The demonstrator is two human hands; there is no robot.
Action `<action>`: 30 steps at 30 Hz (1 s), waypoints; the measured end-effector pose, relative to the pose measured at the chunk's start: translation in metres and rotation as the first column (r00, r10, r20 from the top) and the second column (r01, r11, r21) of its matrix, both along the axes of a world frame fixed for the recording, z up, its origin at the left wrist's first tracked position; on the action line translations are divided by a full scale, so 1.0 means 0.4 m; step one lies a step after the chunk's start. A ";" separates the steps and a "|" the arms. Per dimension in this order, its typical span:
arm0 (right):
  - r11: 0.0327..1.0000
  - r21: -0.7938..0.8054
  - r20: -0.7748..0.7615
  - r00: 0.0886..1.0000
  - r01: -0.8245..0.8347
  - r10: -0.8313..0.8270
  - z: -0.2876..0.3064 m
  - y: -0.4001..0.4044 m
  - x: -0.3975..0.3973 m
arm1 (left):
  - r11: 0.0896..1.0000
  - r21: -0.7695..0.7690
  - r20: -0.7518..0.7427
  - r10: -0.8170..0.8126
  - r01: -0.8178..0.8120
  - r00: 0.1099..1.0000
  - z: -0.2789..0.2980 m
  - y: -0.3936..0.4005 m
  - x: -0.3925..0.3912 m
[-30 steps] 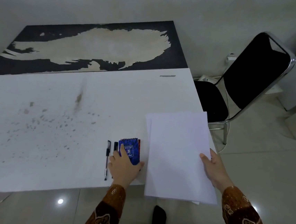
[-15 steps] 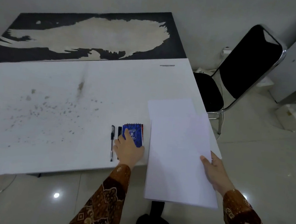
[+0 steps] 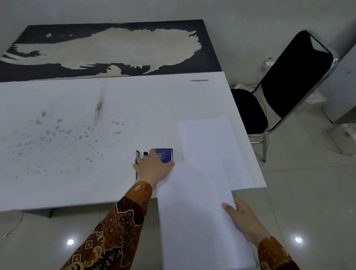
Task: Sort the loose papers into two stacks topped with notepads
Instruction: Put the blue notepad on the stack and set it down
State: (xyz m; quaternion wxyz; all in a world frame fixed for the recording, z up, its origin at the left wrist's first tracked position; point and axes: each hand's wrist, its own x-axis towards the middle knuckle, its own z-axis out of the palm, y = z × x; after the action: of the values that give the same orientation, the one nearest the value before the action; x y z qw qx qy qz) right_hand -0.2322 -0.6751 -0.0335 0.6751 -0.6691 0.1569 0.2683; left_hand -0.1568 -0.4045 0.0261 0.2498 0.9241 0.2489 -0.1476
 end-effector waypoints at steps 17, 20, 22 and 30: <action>0.989 -0.126 -0.011 0.997 -0.075 0.075 -0.035 0.147 0.100 | 0.978 0.132 0.210 0.132 -0.162 0.969 -0.112 0.011 -0.033; 0.985 -0.138 0.031 0.994 -0.101 0.107 -0.076 0.129 0.106 | 0.975 0.202 0.154 0.058 -0.089 0.986 -0.118 0.061 0.009; 0.986 -0.123 0.015 0.993 -0.117 0.120 -0.098 0.112 0.118 | 0.974 0.228 0.077 -0.010 -0.007 0.997 -0.118 0.087 0.035; 0.983 -0.132 0.036 0.991 -0.124 0.130 -0.148 0.066 0.179 | 0.998 0.064 0.157 -0.018 0.008 0.987 -0.083 0.114 0.083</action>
State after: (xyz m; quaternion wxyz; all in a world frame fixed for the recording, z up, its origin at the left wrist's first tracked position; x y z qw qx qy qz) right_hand -0.1605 -0.6487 -0.0926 0.6151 -0.7259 0.1158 0.2852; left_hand -0.1236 -0.3589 -0.0072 0.2382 0.9419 0.2270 -0.0679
